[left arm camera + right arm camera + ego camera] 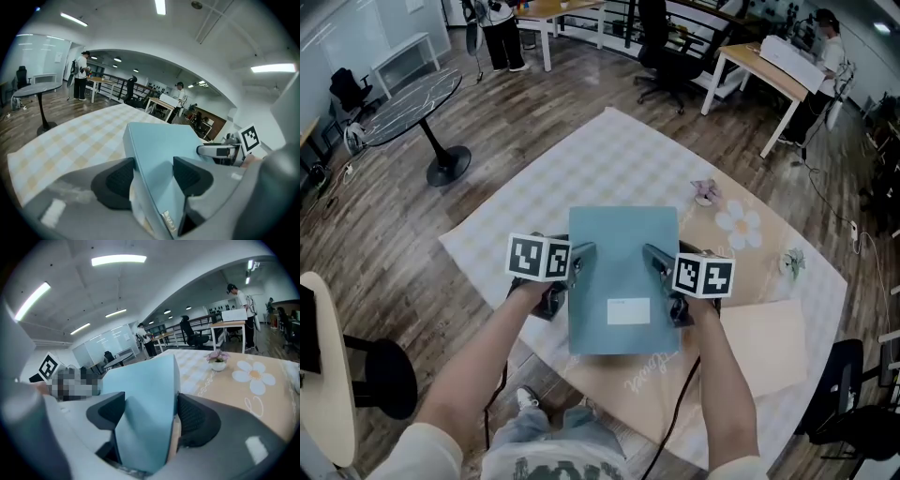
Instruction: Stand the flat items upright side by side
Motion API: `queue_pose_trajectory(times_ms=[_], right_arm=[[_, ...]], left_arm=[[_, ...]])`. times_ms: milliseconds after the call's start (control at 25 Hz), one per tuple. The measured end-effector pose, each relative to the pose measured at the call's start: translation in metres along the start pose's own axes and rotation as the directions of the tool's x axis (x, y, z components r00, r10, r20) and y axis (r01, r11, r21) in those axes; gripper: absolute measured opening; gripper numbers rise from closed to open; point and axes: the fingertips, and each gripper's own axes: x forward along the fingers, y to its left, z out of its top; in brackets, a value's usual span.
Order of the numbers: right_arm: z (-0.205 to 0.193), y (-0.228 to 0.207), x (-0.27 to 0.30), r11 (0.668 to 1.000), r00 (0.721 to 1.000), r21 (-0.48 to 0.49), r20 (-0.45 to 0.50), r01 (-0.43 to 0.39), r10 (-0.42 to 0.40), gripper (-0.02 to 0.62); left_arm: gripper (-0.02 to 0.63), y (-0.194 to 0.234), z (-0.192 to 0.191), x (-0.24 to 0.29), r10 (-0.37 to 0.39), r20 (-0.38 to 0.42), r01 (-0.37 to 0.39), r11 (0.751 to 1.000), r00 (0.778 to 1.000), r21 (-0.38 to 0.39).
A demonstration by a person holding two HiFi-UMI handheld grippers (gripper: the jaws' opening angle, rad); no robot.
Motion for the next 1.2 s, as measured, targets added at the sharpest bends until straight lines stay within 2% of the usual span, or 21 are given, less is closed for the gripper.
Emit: queue_pose_trajectory(times_ms=[240, 480, 600, 720, 960, 1080, 1200], right_arm=[[0.037, 0.011, -0.034, 0.997, 0.984, -0.039, 0.169, 0.07, -0.063, 0.35], [0.053, 0.02, -0.074, 0.977, 0.932, -0.062, 0.319, 0.202, -0.172, 0.344], [0.056, 0.025, -0.095, 0.958, 0.893, -0.061, 0.384, 0.279, -0.236, 0.342], [0.056, 0.029, -0.118, 0.932, 0.839, -0.052, 0.456, 0.359, -0.297, 0.342], [0.05, 0.067, -0.133, 0.89, 0.75, -0.077, 0.573, 0.449, -0.329, 0.342], [0.047, 0.076, -0.136, 0.865, 0.721, -0.077, 0.592, 0.496, -0.36, 0.344], [0.033, 0.084, -0.138, 0.849, 0.704, -0.052, 0.587, 0.526, -0.4, 0.342]], left_arm=[[0.276, -0.021, 0.048, -0.015, -0.027, 0.089, 0.015, 0.992, 0.996, 0.128], [0.276, -0.045, 0.074, -0.023, -0.12, 0.124, 0.09, 0.969, 0.985, 0.23], [0.276, -0.058, 0.077, -0.022, -0.178, 0.122, 0.139, 0.952, 0.976, 0.272], [0.276, -0.073, 0.085, -0.025, -0.231, 0.143, 0.169, 0.922, 0.962, 0.349], [0.276, -0.073, 0.093, -0.06, -0.318, 0.24, 0.201, 0.889, 0.917, 0.411], [0.265, -0.073, 0.096, -0.07, -0.353, 0.253, 0.216, 0.87, 0.901, 0.444], [0.264, -0.075, 0.089, -0.082, -0.388, 0.245, 0.231, 0.839, 0.889, 0.492]])
